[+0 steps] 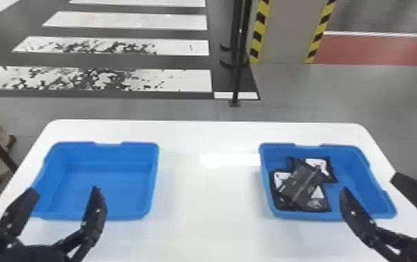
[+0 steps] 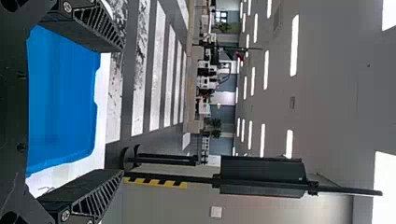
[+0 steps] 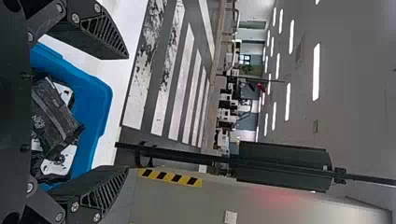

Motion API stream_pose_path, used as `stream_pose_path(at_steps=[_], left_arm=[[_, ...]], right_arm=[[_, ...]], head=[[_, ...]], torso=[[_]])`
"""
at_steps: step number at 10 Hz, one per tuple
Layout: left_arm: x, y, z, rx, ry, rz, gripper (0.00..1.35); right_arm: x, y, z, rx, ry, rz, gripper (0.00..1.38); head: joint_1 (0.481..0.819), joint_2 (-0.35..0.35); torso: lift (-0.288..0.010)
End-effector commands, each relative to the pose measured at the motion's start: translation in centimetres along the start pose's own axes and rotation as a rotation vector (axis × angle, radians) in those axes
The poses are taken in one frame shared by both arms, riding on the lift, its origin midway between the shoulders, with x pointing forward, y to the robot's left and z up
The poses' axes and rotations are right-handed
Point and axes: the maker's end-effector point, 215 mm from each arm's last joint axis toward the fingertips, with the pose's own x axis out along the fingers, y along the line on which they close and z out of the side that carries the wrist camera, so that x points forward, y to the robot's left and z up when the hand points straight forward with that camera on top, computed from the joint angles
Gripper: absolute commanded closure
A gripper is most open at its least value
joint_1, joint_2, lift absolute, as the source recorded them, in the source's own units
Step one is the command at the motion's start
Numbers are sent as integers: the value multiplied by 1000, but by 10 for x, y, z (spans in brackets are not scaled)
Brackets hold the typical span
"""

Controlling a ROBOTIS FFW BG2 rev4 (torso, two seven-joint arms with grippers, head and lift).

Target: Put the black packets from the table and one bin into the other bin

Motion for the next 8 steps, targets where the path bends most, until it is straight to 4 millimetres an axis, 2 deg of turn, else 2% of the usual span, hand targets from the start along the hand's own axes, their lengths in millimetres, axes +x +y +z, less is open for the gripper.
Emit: stream_pose_path(at_steps=[1,8], left_arm=[[1,-1,0,0,-1,-2,102],[4,-5,9,13,-26,-26,99]], right_arm=[[1,1,-1,2,2,2,191],[3,1,1,2,0,-3,191]], head=[[695,-40],[695,-43]], torso=[[-110],[-110]])
